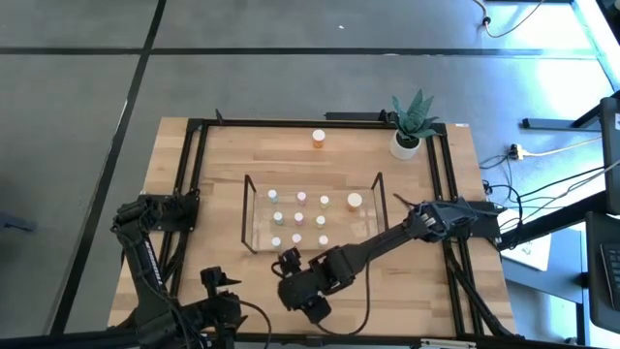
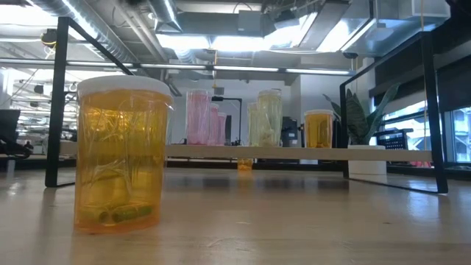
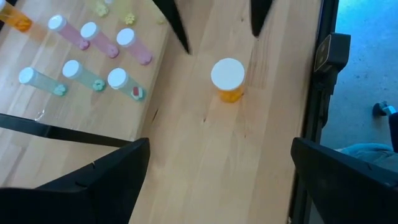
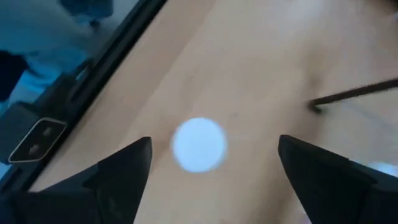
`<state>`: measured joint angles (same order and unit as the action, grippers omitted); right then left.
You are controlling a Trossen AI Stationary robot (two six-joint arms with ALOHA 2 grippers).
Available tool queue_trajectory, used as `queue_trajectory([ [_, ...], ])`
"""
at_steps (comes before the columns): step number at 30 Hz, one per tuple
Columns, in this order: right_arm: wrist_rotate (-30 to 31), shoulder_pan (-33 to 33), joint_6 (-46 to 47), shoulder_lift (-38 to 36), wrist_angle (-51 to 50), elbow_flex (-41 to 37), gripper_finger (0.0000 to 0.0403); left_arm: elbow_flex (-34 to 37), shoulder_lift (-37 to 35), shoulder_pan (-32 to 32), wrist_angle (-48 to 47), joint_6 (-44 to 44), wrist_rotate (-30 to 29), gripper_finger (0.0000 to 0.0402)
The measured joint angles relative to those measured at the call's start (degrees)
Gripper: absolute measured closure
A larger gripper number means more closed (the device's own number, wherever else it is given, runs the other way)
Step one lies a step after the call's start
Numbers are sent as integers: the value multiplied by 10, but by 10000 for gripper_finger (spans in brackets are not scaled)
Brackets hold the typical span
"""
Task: Pick and place medicine bottles onto shelf by color
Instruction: Put the left orange pill bottle on the shelf aligned with the other orange pill bottle
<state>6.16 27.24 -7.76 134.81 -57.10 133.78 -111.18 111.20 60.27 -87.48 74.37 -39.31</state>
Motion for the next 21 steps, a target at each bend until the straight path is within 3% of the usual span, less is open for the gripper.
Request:
queue_trajectory([
  [7, -77, 2, 11, 46, 8, -2, 52, 0, 0, 0, 1, 0, 0, 17],
  [21, -26, 0, -47, 62, 20, -2, 52, 0, 0, 0, 1, 0, 0, 17],
])
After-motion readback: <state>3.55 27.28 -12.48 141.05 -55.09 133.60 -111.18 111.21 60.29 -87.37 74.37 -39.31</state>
